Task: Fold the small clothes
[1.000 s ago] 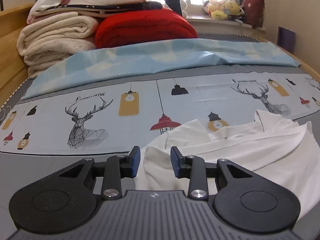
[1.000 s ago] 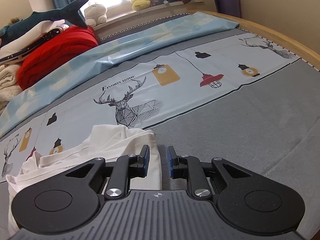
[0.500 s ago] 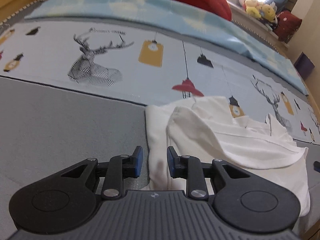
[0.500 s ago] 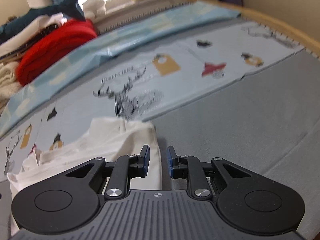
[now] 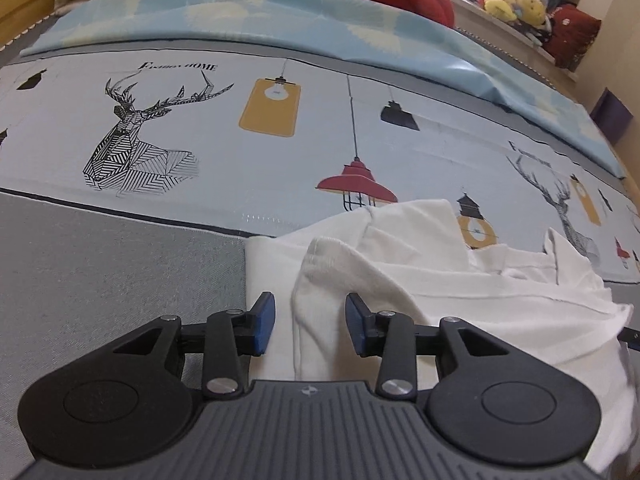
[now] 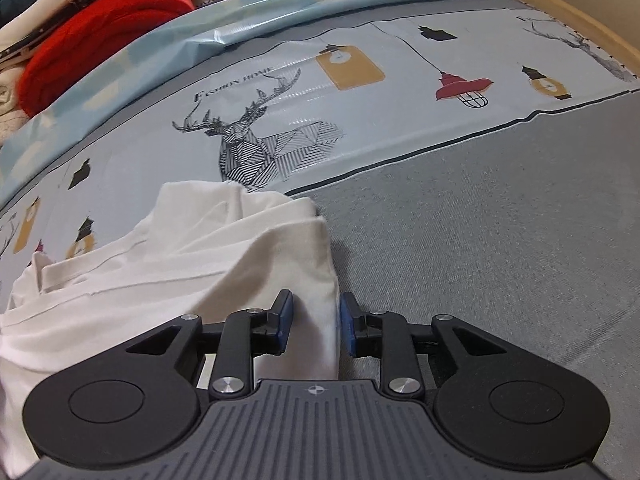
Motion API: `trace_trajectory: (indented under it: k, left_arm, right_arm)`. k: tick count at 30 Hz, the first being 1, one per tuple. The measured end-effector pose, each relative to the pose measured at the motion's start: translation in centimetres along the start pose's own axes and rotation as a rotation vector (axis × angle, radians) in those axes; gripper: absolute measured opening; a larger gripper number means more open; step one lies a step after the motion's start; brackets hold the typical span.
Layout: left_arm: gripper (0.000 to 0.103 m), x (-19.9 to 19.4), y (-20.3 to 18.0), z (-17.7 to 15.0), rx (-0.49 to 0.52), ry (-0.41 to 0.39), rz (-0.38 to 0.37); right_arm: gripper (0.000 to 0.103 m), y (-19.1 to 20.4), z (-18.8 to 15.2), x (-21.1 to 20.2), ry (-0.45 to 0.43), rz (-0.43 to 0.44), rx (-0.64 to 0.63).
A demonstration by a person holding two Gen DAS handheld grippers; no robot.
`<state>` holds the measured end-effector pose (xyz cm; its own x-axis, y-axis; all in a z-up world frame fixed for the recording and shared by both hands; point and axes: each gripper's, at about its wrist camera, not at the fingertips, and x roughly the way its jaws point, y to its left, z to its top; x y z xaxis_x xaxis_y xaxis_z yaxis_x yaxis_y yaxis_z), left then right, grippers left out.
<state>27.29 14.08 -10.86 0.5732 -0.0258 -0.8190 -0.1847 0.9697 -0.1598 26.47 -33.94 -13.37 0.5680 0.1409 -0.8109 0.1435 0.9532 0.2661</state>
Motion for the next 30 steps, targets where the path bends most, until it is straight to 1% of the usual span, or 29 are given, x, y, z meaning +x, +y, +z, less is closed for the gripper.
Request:
trace_trajectory:
  k: [3, 4, 5, 6, 7, 9, 10, 13, 15, 16, 17, 18, 19, 20, 21, 22, 24, 25, 26, 28, 30]
  left_arm:
    - [0.042, 0.5, 0.0, 0.3, -0.02, -0.001, -0.002]
    - [0.04, 0.6, 0.0, 0.4, -0.025, -0.003, -0.007]
    - [0.03, 0.6, -0.1, 0.4, -0.028, -0.005, -0.011]
    - [0.02, 0.6, -0.1, 0.5, -0.028, -0.009, -0.016]
    - [0.008, 0.5, -0.2, 0.7, -0.023, -0.016, -0.012]
    - [0.007, -0.1, -0.3, 0.9, -0.016, -0.051, -0.008]
    - [0.007, -0.6, -0.3, 1.2, -0.015, -0.086, -0.005]
    - [0.007, -2.4, -0.1, 1.8, -0.027, -0.202, 0.021]
    - [0.007, -2.8, 0.0, 2.0, -0.031, -0.235, 0.052]
    - [0.007, -2.6, 0.1, 2.1, -0.036, -0.226, 0.056]
    - [0.008, -2.2, 0.3, 2.1, -0.045, -0.199, 0.055]
    - [0.01, -1.5, 0.5, 2.1, -0.055, -0.155, 0.056]
    - [0.014, -0.9, 0.7, 2.0, -0.065, -0.109, 0.06]
    - [0.016, -0.7, 0.9, 1.9, -0.072, -0.083, 0.062]
    - [0.022, -0.5, 1.2, 1.8, -0.081, -0.06, 0.06]
    - [0.027, -0.4, 1.5, 1.7, -0.093, -0.038, 0.046]
    - [0.032, -0.4, 2.2, 1.5, -0.129, 0.002, -0.002]
    - [0.033, -0.3, 2.5, 1.4, -0.149, 0.025, -0.02]
    - [0.034, -0.3, 2.8, 1.1, -0.161, 0.041, -0.025]
    - [0.04, -0.2, 3.1, 0.5, -0.181, 0.079, -0.03]
    - [0.041, -0.3, 3.0, -0.2, -0.182, 0.118, -0.024]
  right_arm:
    - [0.026, 0.6, 0.3, 0.1, -0.037, -0.016, -0.025]
    - [0.018, 0.8, 0.4, 0.0, -0.057, -0.023, -0.034]
    - [0.012, 1.0, 0.5, -0.2, -0.082, -0.037, -0.041]
    - [0.004, 1.1, 0.6, -0.2, -0.102, -0.043, -0.041]
    - [0.002, 1.2, 0.8, -0.4, -0.12, -0.045, -0.036]
    - [0.001, 1.6, 1.1, -1.1, -0.18, -0.044, -0.027]
    - [0.001, 1.8, 1.3, -1.7, -0.219, -0.042, -0.025]
    - [0.0, 2.4, 1.9, -4.5, -0.411, 0.004, 0.028]
    - [0.0, 2.5, 2.2, -5.2, -0.47, 0.01, 0.063]
    - [0.0, 2.5, 2.4, -5.0, -0.463, 0.0, 0.073]
    - [0.001, 2.6, 2.5, -4.3, -0.429, -0.029, 0.08]
    - [0.001, 2.6, 2.5, -3.4, -0.378, -0.072, 0.084]
    - [0.005, 2.5, 2.5, -2.3, -0.313, -0.099, 0.095]
    - [0.009, 2.3, 2.5, -1.3, -0.246, -0.107, 0.101]
    - [0.018, 2.2, 2.4, -0.5, -0.188, -0.116, 0.104]
    - [0.019, 2.1, 2.1, -0.1, -0.159, -0.134, 0.1]
    - [0.02, 2.0, 2.0, -0.3, -0.141, -0.134, 0.083]
    - [0.024, 1.9, 2.0, -0.5, -0.139, -0.126, 0.071]
    - [0.026, 1.9, 2.0, -0.8, -0.136, -0.124, 0.061]
    - [0.035, 1.7, 1.8, -1.2, -0.112, -0.112, 0.046]
    - [0.035, 1.6, 1.4, -1.6, -0.09, -0.103, 0.043]
